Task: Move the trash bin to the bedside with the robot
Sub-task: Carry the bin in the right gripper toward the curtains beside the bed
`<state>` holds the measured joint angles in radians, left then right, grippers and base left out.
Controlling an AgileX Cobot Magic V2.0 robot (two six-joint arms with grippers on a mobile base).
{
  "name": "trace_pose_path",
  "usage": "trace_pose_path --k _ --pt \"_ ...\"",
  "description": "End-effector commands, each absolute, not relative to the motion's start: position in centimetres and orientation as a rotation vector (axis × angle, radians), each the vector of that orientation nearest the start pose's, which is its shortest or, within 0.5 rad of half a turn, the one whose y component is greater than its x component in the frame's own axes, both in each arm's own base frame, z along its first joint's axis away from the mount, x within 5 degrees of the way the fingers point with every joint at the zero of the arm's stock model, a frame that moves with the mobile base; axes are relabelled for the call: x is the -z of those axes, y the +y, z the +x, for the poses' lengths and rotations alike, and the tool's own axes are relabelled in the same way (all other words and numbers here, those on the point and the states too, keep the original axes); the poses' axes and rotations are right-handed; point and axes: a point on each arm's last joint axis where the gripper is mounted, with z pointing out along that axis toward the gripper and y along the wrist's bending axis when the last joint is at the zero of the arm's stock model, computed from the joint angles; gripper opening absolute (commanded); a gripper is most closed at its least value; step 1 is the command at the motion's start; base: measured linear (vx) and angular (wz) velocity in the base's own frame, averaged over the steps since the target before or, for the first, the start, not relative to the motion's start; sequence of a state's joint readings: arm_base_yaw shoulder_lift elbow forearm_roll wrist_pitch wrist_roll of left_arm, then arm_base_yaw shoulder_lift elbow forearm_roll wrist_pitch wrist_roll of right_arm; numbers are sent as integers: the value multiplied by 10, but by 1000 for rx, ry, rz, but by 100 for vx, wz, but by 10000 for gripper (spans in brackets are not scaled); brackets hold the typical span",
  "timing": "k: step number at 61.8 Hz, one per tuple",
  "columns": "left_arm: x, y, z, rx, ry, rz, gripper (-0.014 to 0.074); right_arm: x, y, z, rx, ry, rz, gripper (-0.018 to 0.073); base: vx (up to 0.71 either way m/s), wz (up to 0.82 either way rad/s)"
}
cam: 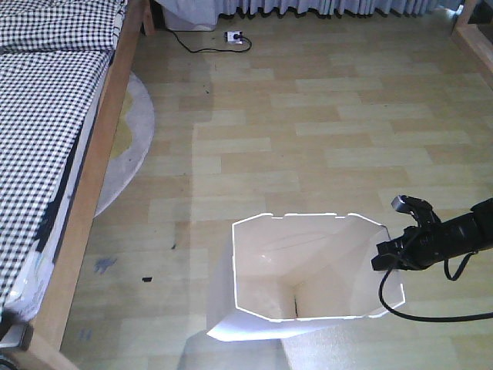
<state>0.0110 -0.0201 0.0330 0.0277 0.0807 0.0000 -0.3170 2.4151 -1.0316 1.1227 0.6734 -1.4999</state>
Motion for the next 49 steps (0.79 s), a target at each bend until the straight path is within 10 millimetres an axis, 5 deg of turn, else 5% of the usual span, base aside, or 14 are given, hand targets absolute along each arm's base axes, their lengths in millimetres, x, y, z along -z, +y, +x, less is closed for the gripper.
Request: trace_pose_path --k 1,49 --pt "-199 0 56 -7 1507 0 -6 -10 -40 332 -1106 2666 -200 -5 34 -3" --pt "-199 0 56 -7 1507 0 -6 -10 -40 332 -1106 2666 -200 -5 32 4"
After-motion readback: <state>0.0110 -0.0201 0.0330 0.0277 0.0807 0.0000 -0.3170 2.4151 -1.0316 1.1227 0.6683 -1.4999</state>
